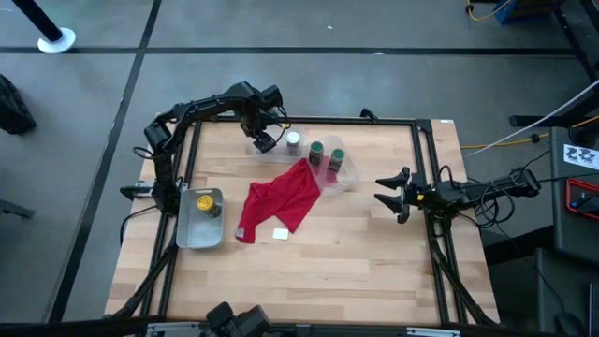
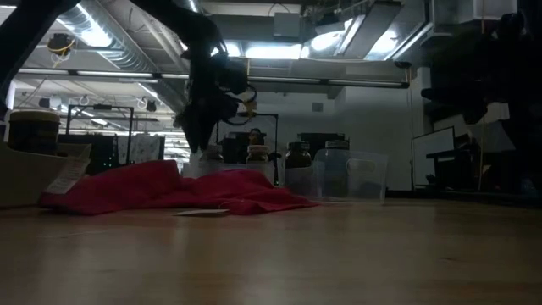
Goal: Sort spices by type
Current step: Put the white seasoning bottle into the left transparent bin, then return to Home Position
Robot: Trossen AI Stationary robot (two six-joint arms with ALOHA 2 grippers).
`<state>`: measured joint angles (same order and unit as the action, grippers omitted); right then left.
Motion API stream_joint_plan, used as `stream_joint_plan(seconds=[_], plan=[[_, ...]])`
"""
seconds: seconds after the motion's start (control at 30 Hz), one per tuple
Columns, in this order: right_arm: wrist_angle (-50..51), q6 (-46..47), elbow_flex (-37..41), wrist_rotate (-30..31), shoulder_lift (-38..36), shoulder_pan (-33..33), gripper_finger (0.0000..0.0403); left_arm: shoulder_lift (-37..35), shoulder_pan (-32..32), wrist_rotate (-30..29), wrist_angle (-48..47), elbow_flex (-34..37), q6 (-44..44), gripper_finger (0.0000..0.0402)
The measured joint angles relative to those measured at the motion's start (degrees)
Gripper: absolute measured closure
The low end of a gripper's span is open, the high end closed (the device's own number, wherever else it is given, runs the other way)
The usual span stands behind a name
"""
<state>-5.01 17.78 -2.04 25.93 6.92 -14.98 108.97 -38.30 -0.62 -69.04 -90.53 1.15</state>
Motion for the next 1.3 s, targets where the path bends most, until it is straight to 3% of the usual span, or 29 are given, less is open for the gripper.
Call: stream_joint_plan(seconds=[0.3, 0.57, 0.77, 0.97, 1.17, 1.3], plan=[[2.27, 0.0, 0.0, 0.0, 0.0, 0.0, 0.0139, -6.38, 0.98, 0.12, -8.84, -4.28, 0.41, 0.019], [3.86, -0.04, -0.11, 0.54, 0.02, 0.0, 0.0139, -25.12, 7.69, 0.22, -3.35, -0.02, -1.16, 0.019], [4.65, -0.35, -0.22, 0.55, 0.02, 0.0, 0.0139, -42.16, 17.88, 0.26, 8.87, 12.09, -5.46, 0.019], [4.78, -0.45, -0.22, 0.58, 0.02, 0.0, 0.0139, -56.53, 29.19, 0.28, 25.96, 30.36, -9.69, 0.019], [4.91, -0.48, -0.22, 0.59, 0.02, 0.0, 0.0139, -65.03, 36.04, 0.05, 48.76, 48.3, -10.65, 0.019], [5.0, -0.52, -0.22, 0.6, 0.02, 0.0, 0.0139, -68.42, 37.29, -0.01, 58.42, 56.81, -11.21, 0.019]])
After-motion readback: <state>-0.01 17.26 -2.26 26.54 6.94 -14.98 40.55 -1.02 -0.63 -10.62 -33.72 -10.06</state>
